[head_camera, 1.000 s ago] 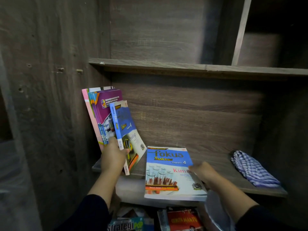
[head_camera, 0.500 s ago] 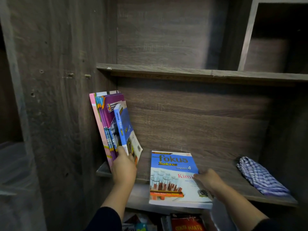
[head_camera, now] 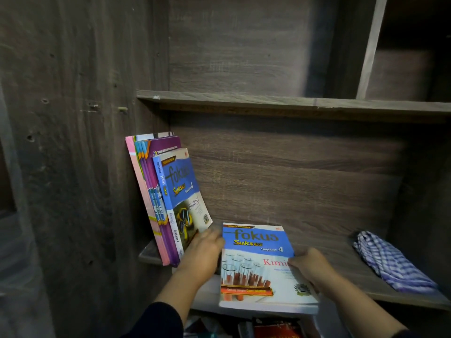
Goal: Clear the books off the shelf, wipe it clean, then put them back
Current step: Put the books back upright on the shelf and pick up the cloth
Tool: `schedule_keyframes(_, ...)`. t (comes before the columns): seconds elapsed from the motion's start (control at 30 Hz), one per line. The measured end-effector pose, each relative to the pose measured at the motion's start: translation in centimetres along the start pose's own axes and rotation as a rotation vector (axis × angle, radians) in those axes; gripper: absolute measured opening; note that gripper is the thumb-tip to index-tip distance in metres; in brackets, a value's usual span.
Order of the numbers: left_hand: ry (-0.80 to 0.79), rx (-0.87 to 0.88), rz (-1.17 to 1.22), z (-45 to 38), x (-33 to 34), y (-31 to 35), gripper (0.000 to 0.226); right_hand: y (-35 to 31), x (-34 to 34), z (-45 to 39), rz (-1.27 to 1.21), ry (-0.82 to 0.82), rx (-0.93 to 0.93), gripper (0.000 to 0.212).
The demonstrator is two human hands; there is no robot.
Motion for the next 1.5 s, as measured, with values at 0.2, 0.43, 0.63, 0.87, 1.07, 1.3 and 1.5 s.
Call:
schedule_keyframes(0.2, -0.222, -0.335, 0.415, -0.9, 1.7, -3.2, 0.04, -0.4, 0.5, -1.1, 0.072, 0.039, 0.03, 0.017)
schedule_keyframes(0.43, -0.191, -0.435, 0.38, -1.0, 2.4, -3.3, 0.049, -0.5, 0.4, -0.5, 0.093, 0.05, 0.022, 0.012)
schedule_keyframes(0.63, -0.106, -0.471, 0.358, -1.5, 2.3, -3.4, 0.044, 0.0, 0.3, -0.3, 0.063, 0.019, 0.006, 0.015)
schedule_keyframes(0.87, -0.236, -0.463, 0.401, -1.7, 1.8, -0.9, 0.024, 0.2, 0.0, -0.7, -0.003, 0.011, 0.04, 0.019)
schedule_keyframes(1.07, -0.132, -0.684, 0.977, -1.8, 2.1, -0.3, 0.011, -0.2, -0.3, -0.5, -0.04, 0.043, 0.087, 0.022)
schedule_keyframes(1.3, -0.48, -0.662, 1.122, -0.2, 0.5, 1.4, 0.021, -0.3, -0.4, -0.3, -0.152, 0.128, 0.091, 0.02)
schedule_keyframes(1.5, -0.232, -0.573, 1.209, -0.2, -3.4, 2.9, 0.022, 0.0, 0.1, -0.2, -0.284, 0.134, 0.039, 0.008)
Point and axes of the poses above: each hand's wrist, its own z-axis away from the middle knuckle, its own x-axis out of the palm, y = z × x, the point moved 4 cm from there along -z, towards the middle knuckle
